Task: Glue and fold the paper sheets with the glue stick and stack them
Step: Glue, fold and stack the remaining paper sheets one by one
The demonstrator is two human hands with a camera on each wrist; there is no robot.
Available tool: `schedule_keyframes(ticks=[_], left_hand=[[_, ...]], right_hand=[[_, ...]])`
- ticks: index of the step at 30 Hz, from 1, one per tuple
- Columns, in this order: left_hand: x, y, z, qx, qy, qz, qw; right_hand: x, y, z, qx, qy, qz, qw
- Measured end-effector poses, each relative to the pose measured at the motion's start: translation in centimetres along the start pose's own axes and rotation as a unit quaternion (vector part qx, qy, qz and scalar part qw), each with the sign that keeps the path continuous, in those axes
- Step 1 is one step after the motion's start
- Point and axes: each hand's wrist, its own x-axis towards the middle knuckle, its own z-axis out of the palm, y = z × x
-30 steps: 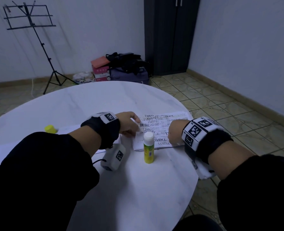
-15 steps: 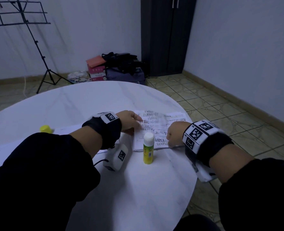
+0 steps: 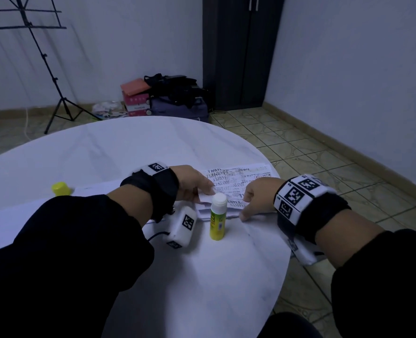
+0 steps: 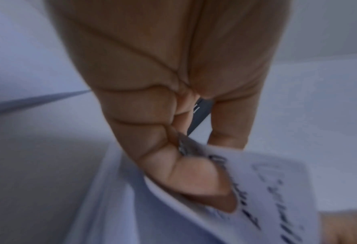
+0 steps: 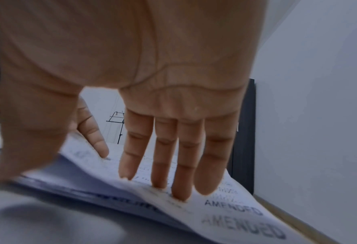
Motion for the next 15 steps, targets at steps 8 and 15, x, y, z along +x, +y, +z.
schedule_keyframes(ticks=[8,15], left_hand=[[0.13,0.43,-0.59,-0.027,-0.012,-0.034,0.999],[-0.70,0.96,0.03,-0.094,-0.051,-0.043,0.993]], right_hand=[[-0.48,-0.29,-0.49,0.007,0.025,-0.013,1.000],[-0.36,-0.84,-0.49,-0.010,0.026,-0.029,0.999]])
